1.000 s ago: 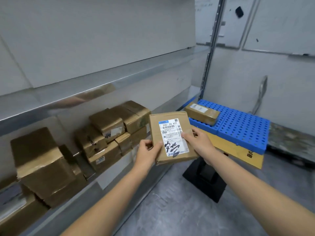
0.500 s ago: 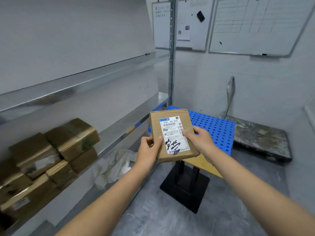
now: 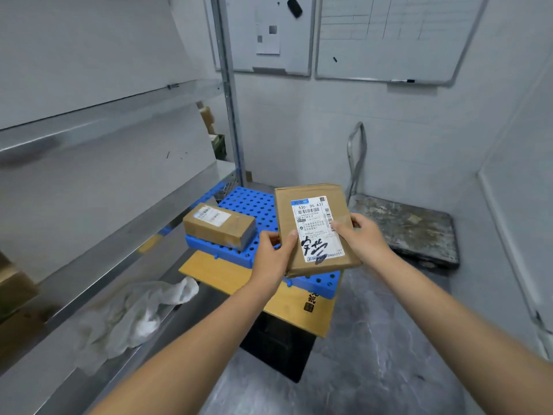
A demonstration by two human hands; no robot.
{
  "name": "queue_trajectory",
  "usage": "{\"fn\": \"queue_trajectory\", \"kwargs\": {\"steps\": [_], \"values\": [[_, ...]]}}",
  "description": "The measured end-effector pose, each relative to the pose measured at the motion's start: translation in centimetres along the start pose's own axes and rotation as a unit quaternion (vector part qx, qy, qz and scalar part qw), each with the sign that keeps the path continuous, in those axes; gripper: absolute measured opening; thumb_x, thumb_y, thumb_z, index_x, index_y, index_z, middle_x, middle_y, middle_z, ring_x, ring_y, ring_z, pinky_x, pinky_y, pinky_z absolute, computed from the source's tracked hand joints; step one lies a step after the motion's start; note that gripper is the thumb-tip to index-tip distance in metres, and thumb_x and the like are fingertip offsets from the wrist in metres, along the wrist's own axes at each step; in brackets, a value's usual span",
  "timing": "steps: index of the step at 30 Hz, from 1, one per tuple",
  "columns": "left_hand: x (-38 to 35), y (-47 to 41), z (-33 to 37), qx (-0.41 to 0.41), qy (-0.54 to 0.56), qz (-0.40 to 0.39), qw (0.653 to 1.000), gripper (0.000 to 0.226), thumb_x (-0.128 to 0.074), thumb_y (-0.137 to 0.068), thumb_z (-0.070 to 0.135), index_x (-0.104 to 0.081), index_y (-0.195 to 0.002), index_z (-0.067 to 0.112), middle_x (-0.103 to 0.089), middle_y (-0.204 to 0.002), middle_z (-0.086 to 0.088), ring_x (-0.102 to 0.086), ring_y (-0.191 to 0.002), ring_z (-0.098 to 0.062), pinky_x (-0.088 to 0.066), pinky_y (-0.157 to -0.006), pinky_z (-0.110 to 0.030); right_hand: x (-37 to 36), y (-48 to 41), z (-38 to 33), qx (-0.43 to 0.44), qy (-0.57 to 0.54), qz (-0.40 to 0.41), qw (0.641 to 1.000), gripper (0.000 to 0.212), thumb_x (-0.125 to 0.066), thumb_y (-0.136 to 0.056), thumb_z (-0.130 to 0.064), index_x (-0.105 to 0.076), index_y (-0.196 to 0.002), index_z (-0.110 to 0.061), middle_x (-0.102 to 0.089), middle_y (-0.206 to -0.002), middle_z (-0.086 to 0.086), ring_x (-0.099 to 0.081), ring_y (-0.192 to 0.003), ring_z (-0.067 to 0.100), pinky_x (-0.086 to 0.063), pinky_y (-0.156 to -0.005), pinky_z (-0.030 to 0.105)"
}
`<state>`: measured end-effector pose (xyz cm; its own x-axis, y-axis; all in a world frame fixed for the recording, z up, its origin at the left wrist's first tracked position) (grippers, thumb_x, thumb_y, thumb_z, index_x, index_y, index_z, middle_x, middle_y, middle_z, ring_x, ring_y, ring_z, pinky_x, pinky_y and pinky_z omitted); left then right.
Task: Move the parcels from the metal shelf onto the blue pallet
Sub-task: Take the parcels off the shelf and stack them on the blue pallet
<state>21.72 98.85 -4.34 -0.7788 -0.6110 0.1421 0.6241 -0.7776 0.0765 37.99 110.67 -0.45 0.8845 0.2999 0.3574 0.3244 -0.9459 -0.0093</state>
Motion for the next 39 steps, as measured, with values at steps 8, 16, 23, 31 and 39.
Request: {"fn": "queue_trajectory", "kwargs": {"steps": [8,16,23,31,39], "values": [[-8.5,-7.0,0.6,-0.004,0.012,-0.056,0.998,0.038,-0.061,-0.09,0.048,-0.05,-0.106,0.015,-0.059,-0.103,0.004,-0.06,-0.084,-0.003,-0.042,-0.046,-0.006,5.4,-7.4,1.8,-0.015,0.011,0.041,0.999,0.015,-0.066,-0.087,-0.017,-0.064,-0.101,-0.014,-0.066,-0.092,-0.002,-0.061,-0.078,0.011,-0.043,-0.063,0.024],[-11.1,-17.6,1.0,0.036,0.074,-0.015,0.996,0.035,-0.061,-0.091,0.045,-0.05,-0.103,0.015,-0.061,-0.102,0.006,-0.061,-0.085,-0.001,-0.043,-0.055,-0.007,2.8,-20.0,0.2,-0.01,0.04,0.023,0.999,0.011,-0.062,-0.088,-0.023,-0.06,-0.099,-0.024,-0.063,-0.085,-0.013,-0.059,-0.074,0.0,-0.042,-0.057,0.02],[-7.2,-25.6,-0.6,0.07,0.074,0.077,0.992,0.039,-0.059,-0.092,0.045,-0.049,-0.107,0.01,-0.06,-0.098,0.006,-0.06,-0.079,-0.001,-0.043,-0.051,-0.01,-5.6,-29.3,-0.3,0.002,0.05,-0.074,0.996,0.017,-0.06,-0.091,-0.027,-0.062,-0.107,-0.022,-0.066,-0.094,-0.008,-0.063,-0.083,0.008,-0.046,-0.06,0.021],[-1.6,-30.4,-4.2,0.106,0.079,0.212,0.968,0.04,-0.06,-0.091,0.046,-0.046,-0.112,0.016,-0.06,-0.099,0.006,-0.062,-0.081,-0.004,-0.045,-0.058,-0.016,-17.2,-35.8,0.5,0.027,0.067,-0.19,0.979,0.014,-0.059,-0.092,-0.022,-0.058,-0.105,-0.02,-0.059,-0.087,-0.013,-0.054,-0.074,-0.003,-0.04,-0.052,0.014],[2.1,-35.8,-8.1,0.162,0.042,0.343,0.924,0.03,-0.059,-0.092,0.042,-0.05,-0.1,0.015,-0.065,-0.091,0.005,-0.065,-0.082,-0.008,-0.049,-0.061,-0.016,-28.6,-42.5,1.7,0.035,0.095,-0.325,0.94,0.009,-0.058,-0.089,-0.023,-0.057,-0.098,-0.024,-0.06,-0.086,-0.012,-0.058,-0.077,0.006,-0.046,-0.063,0.027]]}}
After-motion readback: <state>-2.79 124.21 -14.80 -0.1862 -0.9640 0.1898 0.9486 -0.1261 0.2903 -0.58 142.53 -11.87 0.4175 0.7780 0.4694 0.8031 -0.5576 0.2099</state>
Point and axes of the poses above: each hand's wrist, its own y-axis away from the middle knuckle, its own x-axis out of the back of the hand, z = x × y, the point moved 4 cm from there along -y, towards the middle knuckle
